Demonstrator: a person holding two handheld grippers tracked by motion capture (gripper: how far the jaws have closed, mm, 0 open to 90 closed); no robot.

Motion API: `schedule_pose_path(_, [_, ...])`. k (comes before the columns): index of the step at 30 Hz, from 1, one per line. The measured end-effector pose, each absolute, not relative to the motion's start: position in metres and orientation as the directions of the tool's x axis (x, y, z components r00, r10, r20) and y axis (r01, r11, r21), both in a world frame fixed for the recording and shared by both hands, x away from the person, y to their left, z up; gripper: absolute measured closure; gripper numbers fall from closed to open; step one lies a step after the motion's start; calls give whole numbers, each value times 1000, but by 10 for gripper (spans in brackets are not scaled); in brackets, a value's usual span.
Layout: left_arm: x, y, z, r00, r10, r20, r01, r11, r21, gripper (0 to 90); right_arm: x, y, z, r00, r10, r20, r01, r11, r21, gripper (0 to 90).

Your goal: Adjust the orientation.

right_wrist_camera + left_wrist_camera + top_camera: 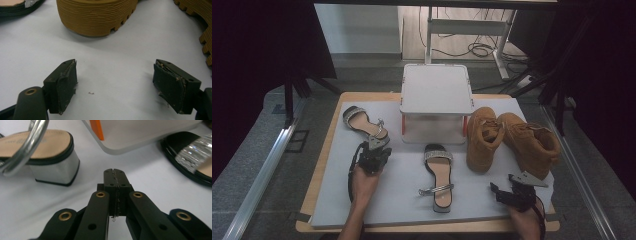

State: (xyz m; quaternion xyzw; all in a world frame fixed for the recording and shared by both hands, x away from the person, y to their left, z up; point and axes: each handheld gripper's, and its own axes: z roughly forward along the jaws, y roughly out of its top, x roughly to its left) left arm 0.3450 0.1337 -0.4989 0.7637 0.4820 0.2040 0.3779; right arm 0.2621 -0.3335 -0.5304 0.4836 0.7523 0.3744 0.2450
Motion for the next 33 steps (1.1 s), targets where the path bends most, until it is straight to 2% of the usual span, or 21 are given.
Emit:
schedule_pose_path(10, [369,127,-503,425,903,-65,604,-229,764,896,262,-333,-530,-412,911,-6,543,251,801,204])
schedule_pose_path(33, [407,118,-513,331,943,-26,612,-194,766,896,262,-334,-531,-413,911,-6,542,251,802,204])
